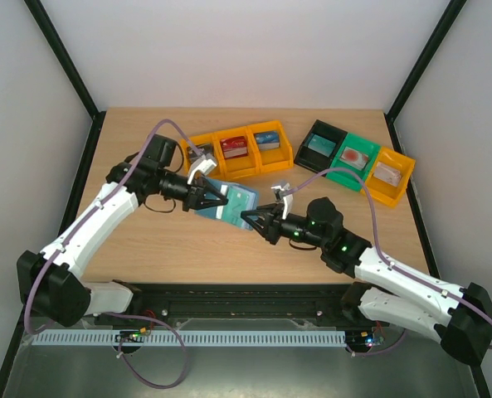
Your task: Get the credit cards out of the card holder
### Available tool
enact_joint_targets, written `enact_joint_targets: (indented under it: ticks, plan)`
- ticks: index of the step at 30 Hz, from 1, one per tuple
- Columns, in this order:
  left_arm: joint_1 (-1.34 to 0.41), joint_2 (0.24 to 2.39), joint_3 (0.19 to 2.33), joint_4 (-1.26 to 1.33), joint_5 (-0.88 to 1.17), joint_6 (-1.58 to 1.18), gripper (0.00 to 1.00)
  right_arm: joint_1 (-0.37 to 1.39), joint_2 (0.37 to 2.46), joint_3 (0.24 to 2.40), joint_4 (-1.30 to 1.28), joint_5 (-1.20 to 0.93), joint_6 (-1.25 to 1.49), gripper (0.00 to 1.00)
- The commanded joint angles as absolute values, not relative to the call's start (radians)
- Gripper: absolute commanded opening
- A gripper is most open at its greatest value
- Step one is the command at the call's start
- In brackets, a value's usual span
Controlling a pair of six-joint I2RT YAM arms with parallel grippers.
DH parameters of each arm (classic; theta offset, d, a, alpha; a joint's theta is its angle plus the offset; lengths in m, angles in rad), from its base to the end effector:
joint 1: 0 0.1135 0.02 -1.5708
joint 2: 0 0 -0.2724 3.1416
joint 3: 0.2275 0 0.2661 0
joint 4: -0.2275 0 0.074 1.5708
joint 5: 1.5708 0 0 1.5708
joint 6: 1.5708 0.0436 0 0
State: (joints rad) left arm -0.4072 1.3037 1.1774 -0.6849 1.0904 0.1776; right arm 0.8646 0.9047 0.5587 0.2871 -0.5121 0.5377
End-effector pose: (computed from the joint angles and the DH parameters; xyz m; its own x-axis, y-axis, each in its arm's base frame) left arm 0.2397 -0.1455 0.3349 -0.5239 0.3149 -0.7914 0.8497 0.1289 -0.5113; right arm 0.1315 0.1871 0.2896 -0.5351 0.0607 -0.8426 -0.8227 0.1892 0.5361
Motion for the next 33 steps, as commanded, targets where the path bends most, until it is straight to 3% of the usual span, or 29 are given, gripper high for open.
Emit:
enact_joint_targets:
  ticks: [1,8,14,22,27,33]
  plan:
    - [-0.383,1.280,1.158,-0.645,1.100,0.141,0.02,0.873,0.890,0.550,0.373,-0.477,0.537,0.16]
    - [-0.339,1.267,1.135,-0.634,1.085,0.143,0.02,0.873,0.877,0.543,0.317,-0.437,0.530,0.02]
    - [-0.326,1.257,1.134,-0.650,1.032,0.166,0.02,0.866,0.877,0.563,0.236,-0.351,0.532,0.02]
    - [-0.301,1.250,1.127,-0.625,0.850,0.144,0.02,0.703,0.903,0.422,0.231,-0.349,0.721,0.02]
    - [-0.297,1.253,1.104,-0.600,0.815,0.131,0.02,0.670,1.011,0.374,0.225,-0.438,0.741,0.02]
    - [-0.293,1.244,1.102,-0.598,0.837,0.133,0.02,0.680,1.268,0.370,0.530,-0.864,0.820,0.02]
